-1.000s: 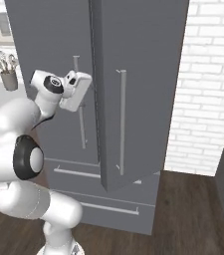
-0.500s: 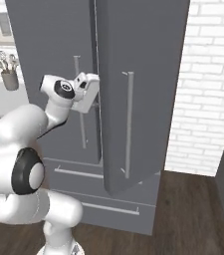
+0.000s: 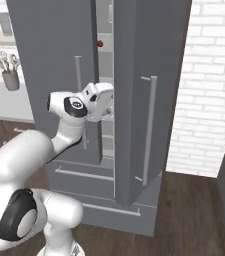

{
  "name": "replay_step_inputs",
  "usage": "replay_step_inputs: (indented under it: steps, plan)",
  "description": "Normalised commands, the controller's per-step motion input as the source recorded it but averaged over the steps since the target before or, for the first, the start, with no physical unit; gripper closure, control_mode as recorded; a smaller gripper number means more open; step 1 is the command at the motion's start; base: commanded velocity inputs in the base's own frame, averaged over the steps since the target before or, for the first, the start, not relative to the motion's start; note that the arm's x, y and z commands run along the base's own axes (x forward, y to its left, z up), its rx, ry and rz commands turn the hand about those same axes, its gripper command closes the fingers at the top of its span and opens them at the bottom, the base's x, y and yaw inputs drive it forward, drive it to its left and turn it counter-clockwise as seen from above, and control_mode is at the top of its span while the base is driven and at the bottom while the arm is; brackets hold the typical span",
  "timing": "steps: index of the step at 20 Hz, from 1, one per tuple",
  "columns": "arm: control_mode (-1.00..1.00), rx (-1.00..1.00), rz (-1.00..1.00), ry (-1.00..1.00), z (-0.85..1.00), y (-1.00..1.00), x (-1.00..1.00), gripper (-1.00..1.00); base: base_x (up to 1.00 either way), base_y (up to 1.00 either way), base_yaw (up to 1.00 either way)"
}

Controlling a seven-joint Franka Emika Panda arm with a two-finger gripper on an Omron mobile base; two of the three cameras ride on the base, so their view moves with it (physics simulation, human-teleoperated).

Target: Take the strawberry from the fridge and place it on top of the pancake, located on the dining counter.

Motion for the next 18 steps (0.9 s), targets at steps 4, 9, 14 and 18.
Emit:
replay_step_inputs:
  steps: [4, 9, 14, 18]
  plan:
    - [-1.0, 0.0, 0.0, -0.23, 0.29, -0.99, -0.44, -1.0, 0.0, 0.0, 0.0]
    - [-1.0, 0.0, -0.01, -0.14, 0.31, -0.89, -0.18, -1.0, 0.0, 0.0, 0.0]
    - [-1.0, 0.0, -0.07, -0.01, 0.36, -0.83, 0.0, -1.0, 0.0, 0.0, 0.0]
    - [-1.0, 0.0, -0.11, 0.05, 0.35, -0.96, 0.01, -1.0, 0.0, 0.0, 0.0]
